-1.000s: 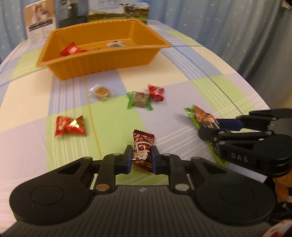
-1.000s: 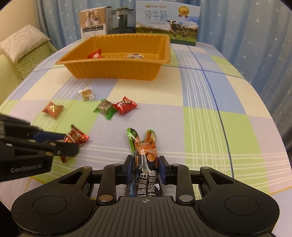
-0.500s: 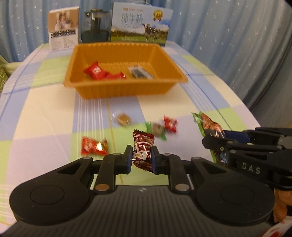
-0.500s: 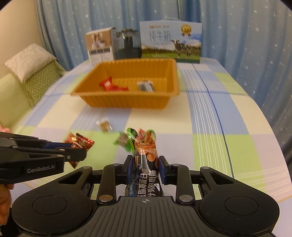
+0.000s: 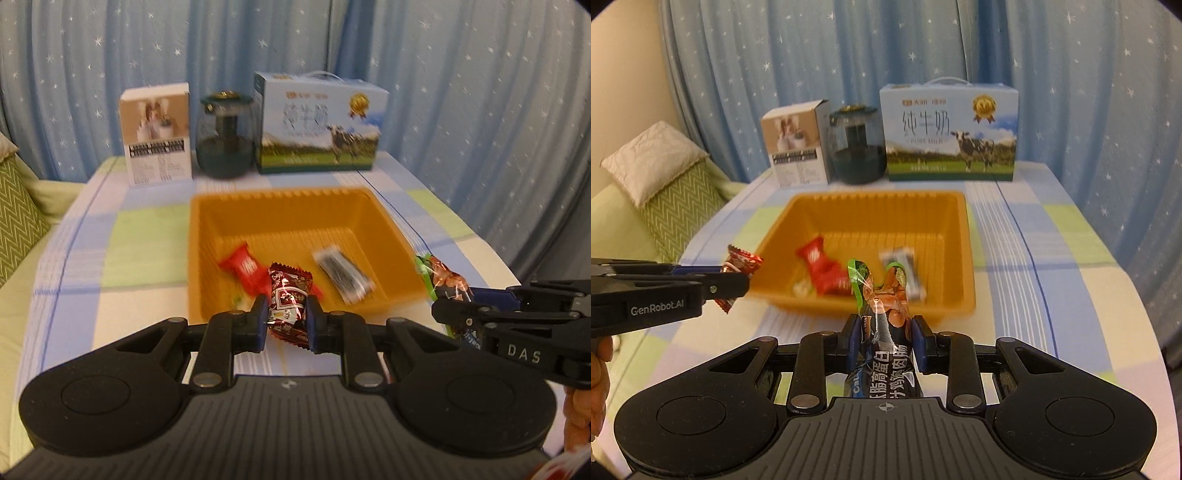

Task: Organize snacks
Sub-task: 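Carry the bar and brown candy over the orange tray and open both grippers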

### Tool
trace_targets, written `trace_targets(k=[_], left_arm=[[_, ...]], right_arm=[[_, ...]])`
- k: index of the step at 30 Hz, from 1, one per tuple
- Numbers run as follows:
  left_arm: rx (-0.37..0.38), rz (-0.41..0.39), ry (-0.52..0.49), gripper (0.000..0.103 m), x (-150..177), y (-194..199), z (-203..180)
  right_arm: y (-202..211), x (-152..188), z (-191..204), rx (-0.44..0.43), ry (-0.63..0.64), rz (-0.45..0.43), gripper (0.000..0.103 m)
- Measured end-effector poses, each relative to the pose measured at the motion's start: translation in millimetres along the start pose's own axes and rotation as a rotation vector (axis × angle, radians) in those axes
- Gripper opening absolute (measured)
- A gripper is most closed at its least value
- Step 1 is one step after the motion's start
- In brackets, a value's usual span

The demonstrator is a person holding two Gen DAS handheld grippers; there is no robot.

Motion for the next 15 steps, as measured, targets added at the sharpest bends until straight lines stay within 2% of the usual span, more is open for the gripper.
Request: trace_targets(k=[5, 9, 15], left_arm=[[-0.014, -0.014, -0.001, 0.018, -28.5, -14.9, 11.3], [-0.008, -0.012, 0.021, 0.018, -42.2, -30.2, 17.1], [0.007, 0.002, 0.025, 0.018, -49.1, -49.7, 18.5]], right_arm=[[-25.1, -32.7, -6.1, 0.000, -0.021, -0.004, 0.030], [-43.1, -52.1, -13.4, -0.010, -0.090, -0.002, 0.030], [-65.2, -58.1, -11.6, 0.006, -0.069, 0.019, 0.030]])
Point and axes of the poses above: each gripper's, at about its wrist camera, not at the fingertips, and y roughly against the way its jaws point, z to its left, x to its underside, the point moved 8 cm from there along -y, roughly the way its jaws point, and after that the axes turned 4 degrees about y, right-handed, at the moved point
